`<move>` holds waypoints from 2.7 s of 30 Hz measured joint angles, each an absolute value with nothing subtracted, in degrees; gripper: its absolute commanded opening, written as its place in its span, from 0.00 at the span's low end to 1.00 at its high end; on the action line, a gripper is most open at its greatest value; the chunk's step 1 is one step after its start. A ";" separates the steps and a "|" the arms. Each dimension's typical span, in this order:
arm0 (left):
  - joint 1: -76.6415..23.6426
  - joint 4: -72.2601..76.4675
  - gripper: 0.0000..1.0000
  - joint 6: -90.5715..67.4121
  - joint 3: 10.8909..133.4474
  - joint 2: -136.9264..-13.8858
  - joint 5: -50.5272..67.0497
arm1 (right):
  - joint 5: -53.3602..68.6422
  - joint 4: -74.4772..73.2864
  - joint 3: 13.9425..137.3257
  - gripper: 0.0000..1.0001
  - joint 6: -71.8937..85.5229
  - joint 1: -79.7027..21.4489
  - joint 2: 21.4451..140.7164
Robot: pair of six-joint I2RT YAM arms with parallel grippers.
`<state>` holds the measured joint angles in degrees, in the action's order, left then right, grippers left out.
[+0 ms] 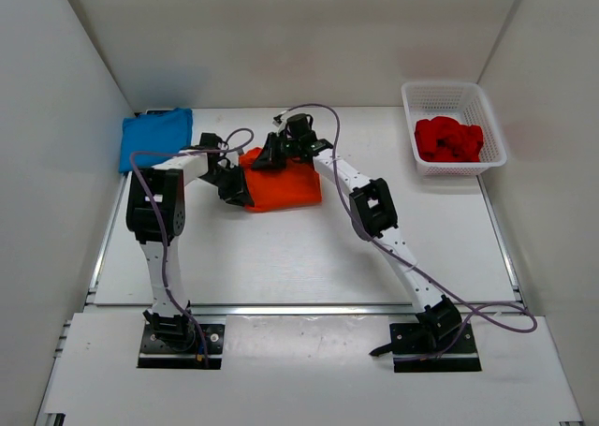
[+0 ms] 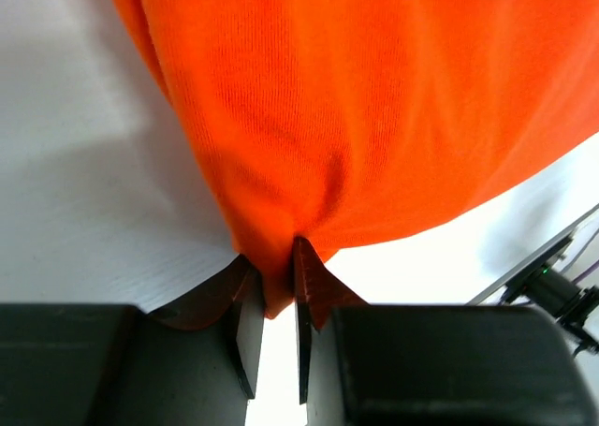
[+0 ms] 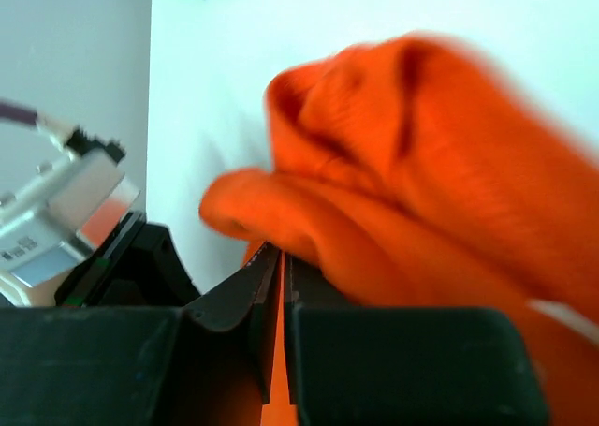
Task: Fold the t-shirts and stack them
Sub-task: Smooth out wrinkles on the folded tshirt
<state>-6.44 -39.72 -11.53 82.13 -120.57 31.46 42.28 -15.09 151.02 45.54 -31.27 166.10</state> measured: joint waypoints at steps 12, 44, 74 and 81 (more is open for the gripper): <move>-8.27 -43.59 0.62 -6.50 78.76 -116.36 29.58 | 33.28 -13.39 152.14 0.17 41.52 -30.20 166.23; -11.97 -43.75 0.55 5.67 111.72 -121.64 17.82 | 35.57 -40.60 119.57 0.00 19.79 -22.70 128.22; -7.20 -44.05 0.59 0.93 118.78 -136.99 17.85 | 33.28 -44.05 103.15 0.00 14.76 -23.24 129.62; -7.29 -43.29 0.60 0.30 124.66 -135.50 17.56 | 32.84 -44.14 103.15 0.00 14.26 -24.36 129.62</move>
<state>-7.29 -43.29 0.30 124.66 -135.50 17.56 32.84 -44.14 103.15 14.26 -24.36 129.62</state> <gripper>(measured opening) 0.597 0.001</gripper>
